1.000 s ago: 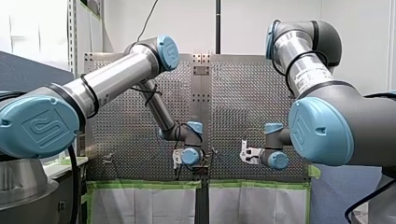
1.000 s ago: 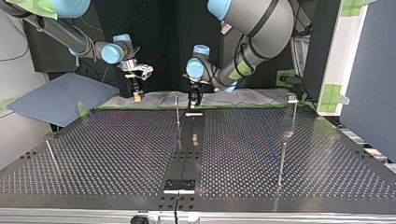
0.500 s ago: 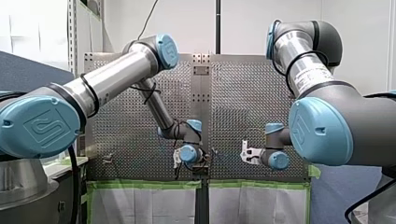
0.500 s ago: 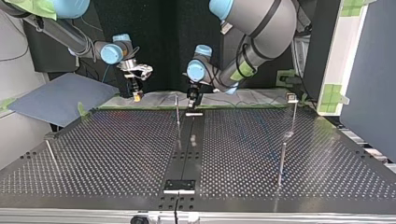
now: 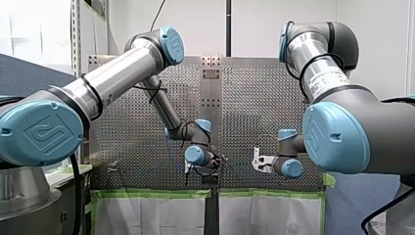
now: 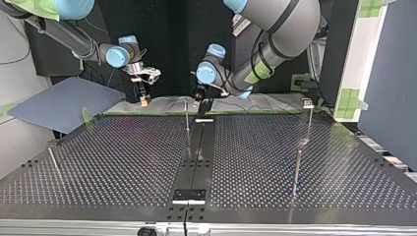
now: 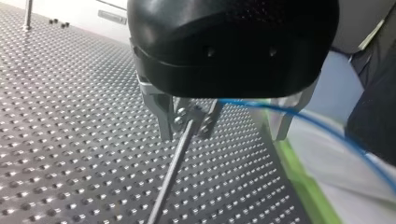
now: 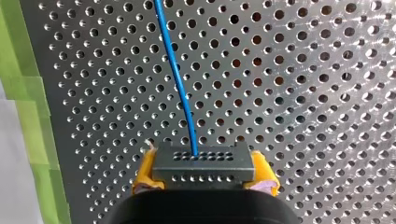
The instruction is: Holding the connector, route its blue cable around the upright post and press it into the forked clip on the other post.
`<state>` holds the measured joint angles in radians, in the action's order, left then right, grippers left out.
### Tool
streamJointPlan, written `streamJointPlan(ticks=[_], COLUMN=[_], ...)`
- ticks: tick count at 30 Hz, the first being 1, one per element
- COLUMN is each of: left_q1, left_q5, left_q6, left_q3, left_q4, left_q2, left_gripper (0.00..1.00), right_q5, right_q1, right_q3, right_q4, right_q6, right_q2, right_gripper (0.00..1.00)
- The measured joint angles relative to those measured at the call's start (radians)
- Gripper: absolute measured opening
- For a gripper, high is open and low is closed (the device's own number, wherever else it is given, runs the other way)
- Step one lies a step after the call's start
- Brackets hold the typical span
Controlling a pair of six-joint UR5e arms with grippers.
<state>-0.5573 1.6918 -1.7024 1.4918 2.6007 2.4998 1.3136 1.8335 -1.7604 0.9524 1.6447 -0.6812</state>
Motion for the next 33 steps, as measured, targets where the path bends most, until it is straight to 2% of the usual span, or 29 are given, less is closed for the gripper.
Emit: streamJointPlan(ticks=[6,12,18,23,33], left_q1=[0.005,0.003,0.002,0.001,-0.005], left_q5=[-0.047,-0.073,-0.084,-0.094,-0.103], left_q6=[0.001,0.003,0.003,0.004,0.041], left_q3=[0.006,0.012,0.050,0.082,0.091], left_q4=[0.020,0.024,0.017,-0.013,-0.027], left_q2=[-0.001,-0.016,-0.031,-0.033,-0.048], left_gripper=[1.00,1.00,1.00,1.00,1.00], right_q5=[0.001,0.001,0.001,0.001,0.001], right_q1=[0.000,0.000,0.000,0.000,0.000], right_q3=[0.000,0.000,0.000,0.000,0.000], right_q4=[-0.004,-0.008,-0.009,-0.009,-0.012], right_q6=[0.000,0.000,0.000,0.000,0.000], right_q2=[0.001,0.001,0.001,0.002,0.003], right_gripper=[0.00,0.00,0.00,0.00,0.00])
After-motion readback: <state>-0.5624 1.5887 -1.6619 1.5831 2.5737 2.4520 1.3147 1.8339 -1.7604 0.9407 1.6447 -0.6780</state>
